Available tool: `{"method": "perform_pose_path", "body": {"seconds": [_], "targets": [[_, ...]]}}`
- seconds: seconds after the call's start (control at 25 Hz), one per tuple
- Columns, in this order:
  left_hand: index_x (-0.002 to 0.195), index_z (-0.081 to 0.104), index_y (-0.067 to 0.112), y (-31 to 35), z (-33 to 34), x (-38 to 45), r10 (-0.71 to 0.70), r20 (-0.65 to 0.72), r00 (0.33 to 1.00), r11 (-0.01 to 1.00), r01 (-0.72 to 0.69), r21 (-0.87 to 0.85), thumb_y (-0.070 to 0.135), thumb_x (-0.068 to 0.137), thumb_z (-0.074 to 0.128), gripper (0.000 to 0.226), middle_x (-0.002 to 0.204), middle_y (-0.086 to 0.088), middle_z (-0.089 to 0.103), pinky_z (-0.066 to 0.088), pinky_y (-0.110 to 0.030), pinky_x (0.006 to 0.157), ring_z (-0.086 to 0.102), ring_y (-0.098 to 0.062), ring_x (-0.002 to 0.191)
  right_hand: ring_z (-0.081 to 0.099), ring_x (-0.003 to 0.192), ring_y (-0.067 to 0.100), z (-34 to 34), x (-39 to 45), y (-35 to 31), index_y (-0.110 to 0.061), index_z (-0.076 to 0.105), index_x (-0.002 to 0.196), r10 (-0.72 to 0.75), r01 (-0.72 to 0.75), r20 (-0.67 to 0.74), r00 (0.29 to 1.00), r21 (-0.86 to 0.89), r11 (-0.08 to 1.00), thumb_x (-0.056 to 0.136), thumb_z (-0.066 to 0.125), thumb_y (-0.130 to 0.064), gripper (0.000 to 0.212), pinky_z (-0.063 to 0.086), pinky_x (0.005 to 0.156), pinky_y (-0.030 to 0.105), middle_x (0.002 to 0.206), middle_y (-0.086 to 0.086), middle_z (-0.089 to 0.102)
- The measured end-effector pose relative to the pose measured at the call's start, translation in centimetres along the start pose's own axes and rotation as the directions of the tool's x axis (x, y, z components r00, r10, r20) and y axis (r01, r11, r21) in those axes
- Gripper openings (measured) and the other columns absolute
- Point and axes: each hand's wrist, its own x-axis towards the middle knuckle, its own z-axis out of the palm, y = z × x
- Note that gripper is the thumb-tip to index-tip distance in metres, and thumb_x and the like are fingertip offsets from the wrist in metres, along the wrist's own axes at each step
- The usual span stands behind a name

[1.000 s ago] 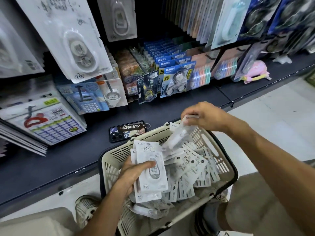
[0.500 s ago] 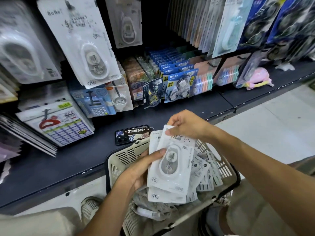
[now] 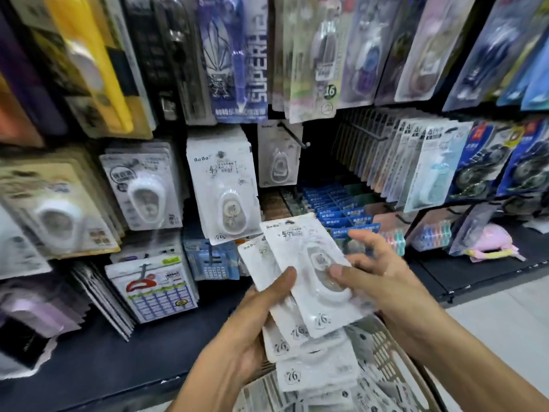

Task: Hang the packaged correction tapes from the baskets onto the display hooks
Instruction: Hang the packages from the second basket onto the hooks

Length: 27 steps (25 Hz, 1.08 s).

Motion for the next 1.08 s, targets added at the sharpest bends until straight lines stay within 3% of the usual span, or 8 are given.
{"method": "perform_pose_path", "body": {"seconds": [0.12,0.24,0.36,0.56,0.68,0.76,0.92,1.08], "targets": [[0.113,0.076,0.005,2.7,-0.3,-1.5,0.033,0.017,0.999,0.992,-0.035,0.124,0.006,0.048,0.099,0.068,0.107,-0.024,0.077,0.065,-0.05,0.077,0.076,-0.04,0.094,0.074,0.074,0.02,-0.2,1.4,-1.9,-0.025,0.071,0.11,-0.14,0.144,-0.039,0.989,0.164,0.976,0.066,0.082,-0.028,0.045,0.056,0.053,0.028,0.097,0.005,0.077],[0.108,0.078,0.009,6.8,-0.9,-3.4,0.128,0.058,0.99,0.956,-0.138,0.26,0.012,0.047,0.097,0.064,0.104,-0.022,0.078,0.064,-0.046,0.071,0.078,-0.039,0.089,0.071,0.072,0.013,-0.4,2.8,-3.1,-0.03,0.076,0.101,-0.239,0.249,-0.078,0.968,0.163,0.955,0.072,0.079,-0.032,0.03,0.053,0.043,0.026,0.098,-0.001,0.077],[0.122,0.066,0.018,10.9,-1.8,-4.6,0.255,0.092,0.963,0.869,-0.269,0.416,0.023,0.037,0.103,0.093,0.107,-0.014,0.079,0.061,-0.05,0.083,0.077,-0.037,0.096,0.07,0.079,0.01,0.0,5.0,-3.7,-0.034,0.076,0.099,-0.274,0.275,-0.146,0.951,-0.013,0.961,0.076,0.078,-0.032,0.024,0.055,0.061,0.024,0.094,-0.005,0.077],[0.107,0.076,0.015,13.8,-2.2,-3.9,0.34,0.099,0.935,0.873,-0.353,0.338,0.003,0.059,0.087,0.051,0.104,-0.019,0.079,0.063,-0.038,0.065,0.078,-0.035,0.09,0.058,0.061,-0.001,0.9,7.1,-4.0,-0.042,0.071,0.112,-0.352,0.275,-0.201,0.914,-0.331,0.903,0.086,0.072,-0.047,0.026,0.046,0.055,0.018,0.08,-0.027,0.063],[0.111,0.074,0.013,12.9,-1.6,-3.2,0.361,0.089,0.928,0.871,-0.37,0.323,0.015,0.048,0.093,0.065,0.105,-0.016,0.079,0.063,-0.038,0.069,0.078,-0.034,0.092,0.064,0.096,0.003,1.6,6.3,-3.3,-0.047,0.055,0.129,-0.233,0.143,-0.218,0.948,-0.363,0.921,0.086,0.064,-0.059,0.045,0.058,0.082,0.041,0.126,-0.019,0.057],[0.119,0.069,0.015,12.1,-1.0,-2.7,0.401,0.074,0.913,0.853,-0.402,0.334,0.022,0.047,0.093,0.076,0.107,-0.012,0.08,0.063,-0.041,0.076,0.078,-0.032,0.096,0.064,0.109,0.013,2.5,5.1,-3.3,-0.048,0.061,0.116,-0.271,0.198,-0.18,0.946,-0.343,0.918,0.079,0.065,-0.067,0.042,0.054,0.084,0.032,0.127,-0.012,0.062],[0.126,0.064,0.02,11.4,-0.5,-1.8,0.447,0.089,0.89,0.836,-0.451,0.311,0.025,0.054,0.095,0.079,0.111,-0.01,0.079,0.063,-0.049,0.082,0.077,-0.033,0.1,0.074,0.096,0.015,5.5,3.1,-4.6,-0.038,0.071,0.108,-0.217,0.286,0.322,0.921,-0.182,0.941,0.067,0.085,-0.058,0.047,0.058,0.075,0.023,0.107,-0.002,0.077],[0.123,0.068,0.021,11.8,-0.9,-2.0,0.383,0.135,0.914,0.864,-0.406,0.297,0.028,0.054,0.098,0.075,0.116,-0.015,0.077,0.058,-0.052,0.09,0.075,-0.038,0.104,0.068,0.064,0.026,5.5,3.7,-4.9,-0.017,0.072,0.11,-0.167,0.15,0.172,0.971,0.104,0.983,0.07,0.083,-0.032,0.044,0.055,0.053,0.032,0.094,0.017,0.076]]}}
